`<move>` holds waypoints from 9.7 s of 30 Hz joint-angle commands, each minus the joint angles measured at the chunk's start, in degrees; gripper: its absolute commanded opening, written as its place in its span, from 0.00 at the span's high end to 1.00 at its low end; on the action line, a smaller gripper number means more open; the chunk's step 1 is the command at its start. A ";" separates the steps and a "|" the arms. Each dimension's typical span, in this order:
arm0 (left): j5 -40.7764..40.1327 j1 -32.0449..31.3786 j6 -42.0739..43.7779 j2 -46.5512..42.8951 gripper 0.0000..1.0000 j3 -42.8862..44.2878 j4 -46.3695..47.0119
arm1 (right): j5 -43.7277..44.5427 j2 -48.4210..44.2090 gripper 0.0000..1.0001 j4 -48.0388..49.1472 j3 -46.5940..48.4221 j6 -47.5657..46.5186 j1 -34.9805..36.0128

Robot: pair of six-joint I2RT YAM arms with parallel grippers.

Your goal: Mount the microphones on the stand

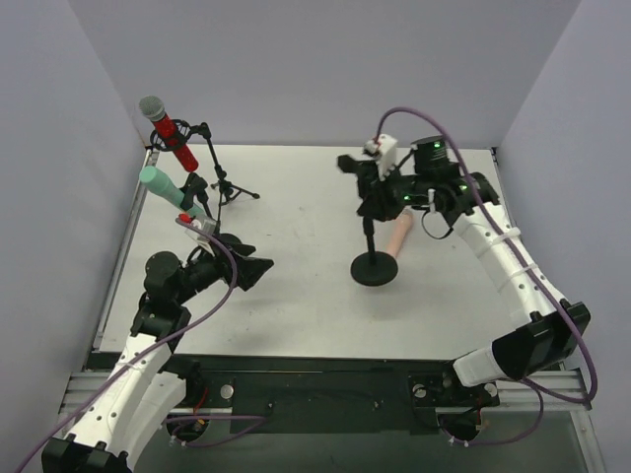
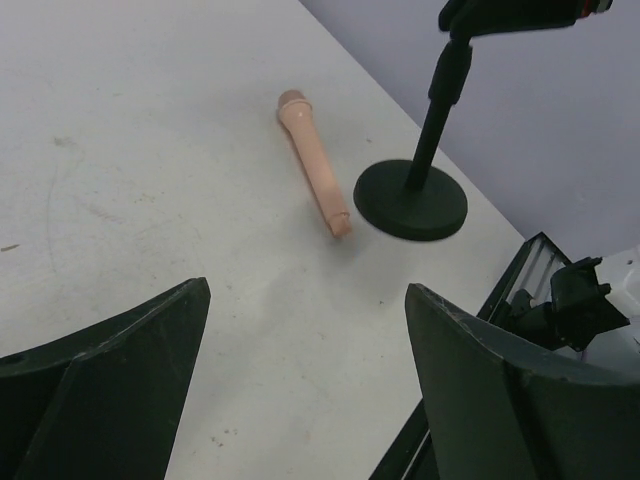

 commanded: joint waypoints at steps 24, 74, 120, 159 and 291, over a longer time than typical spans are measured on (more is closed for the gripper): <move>-7.98 0.07 9.88 -9.56 0.10 1.00 -7.20 | 2.53 31.44 0.96 -1.57 27.05 -4.73 21.28; -1.58 -2.56 9.27 -9.22 0.15 -1.19 -2.03 | -3.70 -3.09 0.20 -19.49 -9.68 -26.53 7.14; -42.72 -39.64 29.66 42.12 1.00 1.35 58.88 | -22.60 -8.98 0.20 -15.72 -22.60 -30.40 -6.41; -71.01 -49.15 16.57 33.21 0.12 3.11 41.23 | -3.66 -11.09 0.20 9.64 -29.79 4.39 -11.07; -12.46 -24.10 32.38 -6.22 1.00 10.51 -19.34 | -9.94 9.90 0.02 -15.20 13.25 -37.27 6.42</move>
